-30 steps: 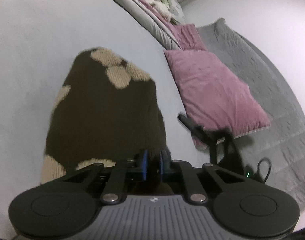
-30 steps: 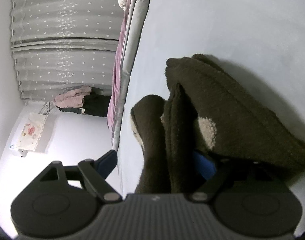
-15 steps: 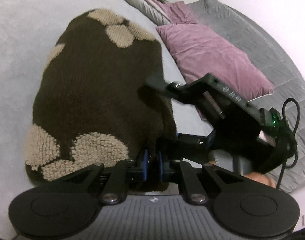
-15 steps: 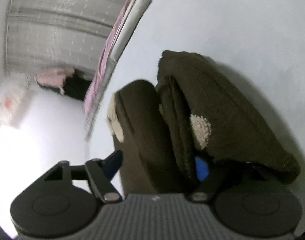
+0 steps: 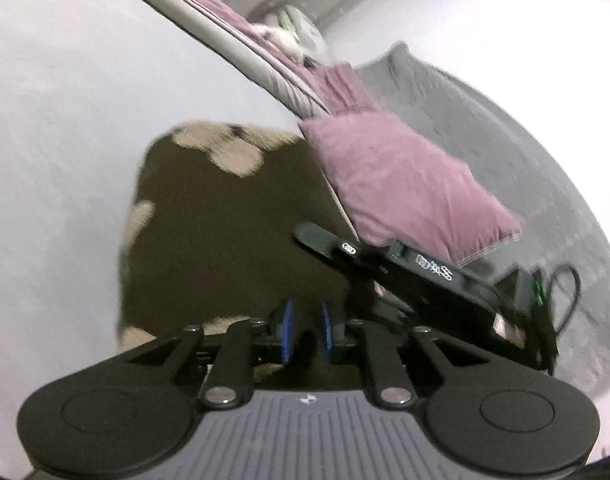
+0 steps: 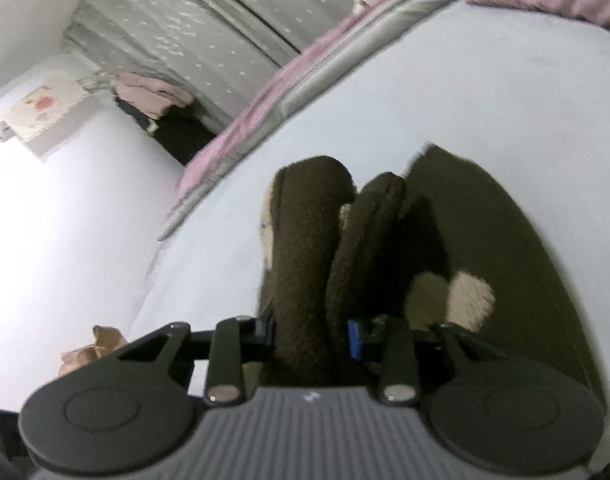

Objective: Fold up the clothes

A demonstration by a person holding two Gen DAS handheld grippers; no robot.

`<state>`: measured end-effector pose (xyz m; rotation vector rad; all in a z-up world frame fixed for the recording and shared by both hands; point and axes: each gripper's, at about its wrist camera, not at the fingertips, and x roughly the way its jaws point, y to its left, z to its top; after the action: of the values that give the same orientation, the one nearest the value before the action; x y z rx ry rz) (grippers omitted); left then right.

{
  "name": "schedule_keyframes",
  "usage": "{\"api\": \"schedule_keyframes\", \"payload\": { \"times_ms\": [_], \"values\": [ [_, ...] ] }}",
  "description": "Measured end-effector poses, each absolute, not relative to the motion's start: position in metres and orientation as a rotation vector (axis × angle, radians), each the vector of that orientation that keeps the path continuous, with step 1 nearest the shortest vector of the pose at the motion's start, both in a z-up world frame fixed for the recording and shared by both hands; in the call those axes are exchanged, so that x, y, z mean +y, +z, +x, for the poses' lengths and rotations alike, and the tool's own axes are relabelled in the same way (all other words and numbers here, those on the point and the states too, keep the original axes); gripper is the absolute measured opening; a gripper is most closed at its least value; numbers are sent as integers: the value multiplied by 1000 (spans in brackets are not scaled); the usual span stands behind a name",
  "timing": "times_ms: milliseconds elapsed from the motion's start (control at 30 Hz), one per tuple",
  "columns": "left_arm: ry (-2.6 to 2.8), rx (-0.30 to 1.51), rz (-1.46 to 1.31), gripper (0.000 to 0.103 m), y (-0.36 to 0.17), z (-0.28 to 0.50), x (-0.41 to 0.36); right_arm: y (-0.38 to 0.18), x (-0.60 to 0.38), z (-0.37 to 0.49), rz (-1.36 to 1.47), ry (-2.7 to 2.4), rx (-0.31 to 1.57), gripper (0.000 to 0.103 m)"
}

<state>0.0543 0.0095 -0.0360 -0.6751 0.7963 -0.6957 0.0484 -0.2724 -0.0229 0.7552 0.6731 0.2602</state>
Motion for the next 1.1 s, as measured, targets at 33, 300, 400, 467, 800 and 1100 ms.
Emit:
{"api": "schedule_keyframes", "payload": {
  "times_ms": [33,300,400,467,800,1100],
  "values": [
    [-686,787,-683,14,-38,57,12,-20,-273,47,753,271,662,29],
    [-719,715,-672,14,-44,72,-2,-17,-315,36,873,315,591,28],
    [-750,711,-625,14,-43,78,-20,-20,-337,31,935,311,569,28],
    [-768,714,-604,14,-43,79,-31,-21,-348,28,948,297,560,28],
    [-794,788,-532,14,-65,82,-70,-64,-387,33,1031,196,611,28],
    [-799,796,-433,14,-76,78,-85,-105,-392,39,1075,119,648,32]
  ]
}}
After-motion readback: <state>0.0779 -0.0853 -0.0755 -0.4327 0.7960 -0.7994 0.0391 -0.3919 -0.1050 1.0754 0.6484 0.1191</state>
